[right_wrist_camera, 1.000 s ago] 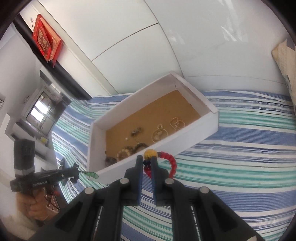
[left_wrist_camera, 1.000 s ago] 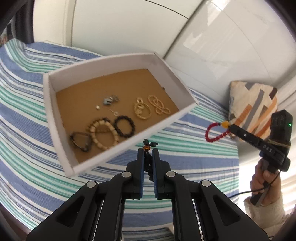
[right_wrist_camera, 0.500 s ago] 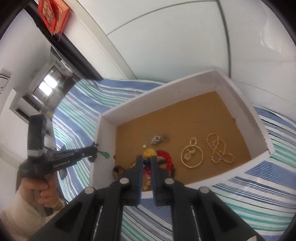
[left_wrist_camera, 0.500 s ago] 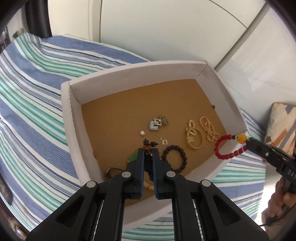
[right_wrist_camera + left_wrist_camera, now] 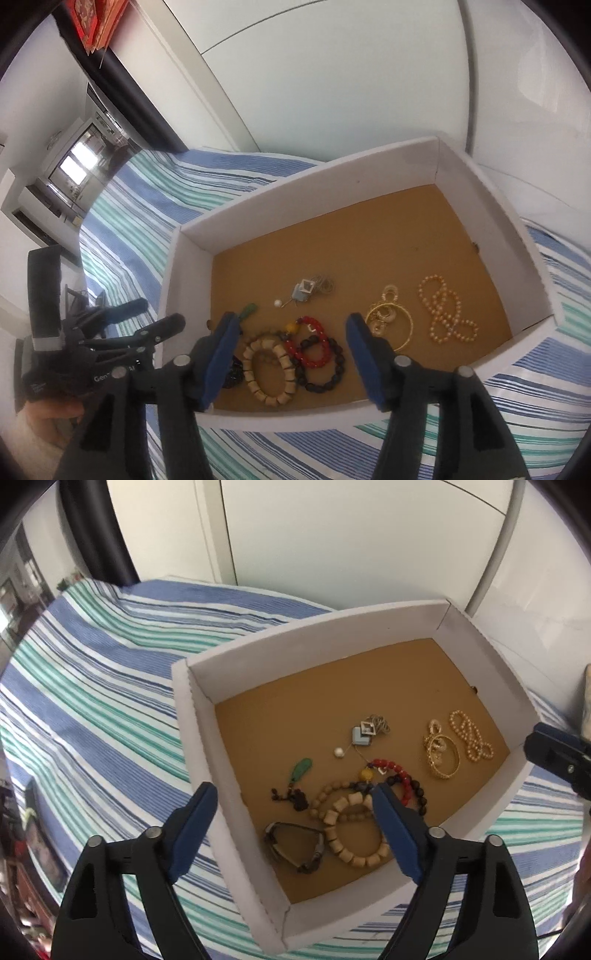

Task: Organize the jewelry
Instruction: 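Withdraw both tools from the box and hold them above the bed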

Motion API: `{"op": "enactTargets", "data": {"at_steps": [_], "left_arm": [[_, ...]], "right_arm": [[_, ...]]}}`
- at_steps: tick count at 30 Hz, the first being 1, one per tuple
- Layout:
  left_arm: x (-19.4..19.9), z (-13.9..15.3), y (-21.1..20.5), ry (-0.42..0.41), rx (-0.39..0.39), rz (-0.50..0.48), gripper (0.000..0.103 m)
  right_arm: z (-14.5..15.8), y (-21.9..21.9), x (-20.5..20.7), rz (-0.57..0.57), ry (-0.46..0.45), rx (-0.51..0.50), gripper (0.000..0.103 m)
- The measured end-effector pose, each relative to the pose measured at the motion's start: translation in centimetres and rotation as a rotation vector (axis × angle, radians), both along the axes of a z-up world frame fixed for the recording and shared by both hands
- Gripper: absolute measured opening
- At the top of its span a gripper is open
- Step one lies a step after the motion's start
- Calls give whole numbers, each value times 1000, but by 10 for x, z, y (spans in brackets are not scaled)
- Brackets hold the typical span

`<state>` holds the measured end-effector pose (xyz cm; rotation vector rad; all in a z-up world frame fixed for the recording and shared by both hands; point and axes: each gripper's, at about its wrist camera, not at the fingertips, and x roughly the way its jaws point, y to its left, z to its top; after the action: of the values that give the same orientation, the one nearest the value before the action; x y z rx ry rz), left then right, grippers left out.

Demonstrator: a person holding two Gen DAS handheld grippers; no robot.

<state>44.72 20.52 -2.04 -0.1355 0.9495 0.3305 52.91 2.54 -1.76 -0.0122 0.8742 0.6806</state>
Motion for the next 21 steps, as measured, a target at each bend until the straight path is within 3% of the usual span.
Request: {"op": "enactTargets", "data": {"at_steps": [3, 9, 15, 21], "left_arm": [[-15, 12, -18, -37, 107, 34, 100], [-38, 24, -53, -34, 162, 65, 100], [-55, 32, -76, -21, 45, 42, 100], [-66, 38, -84, 8, 0, 43, 100]], "right_arm": [[10, -15, -18, -28, -68, -46, 75], [22, -44, -43, -68, -133, -126, 77], [26, -61, -64, -101, -152, -149, 77], [33, -56, -78, -71, -147, -165, 77]]}}
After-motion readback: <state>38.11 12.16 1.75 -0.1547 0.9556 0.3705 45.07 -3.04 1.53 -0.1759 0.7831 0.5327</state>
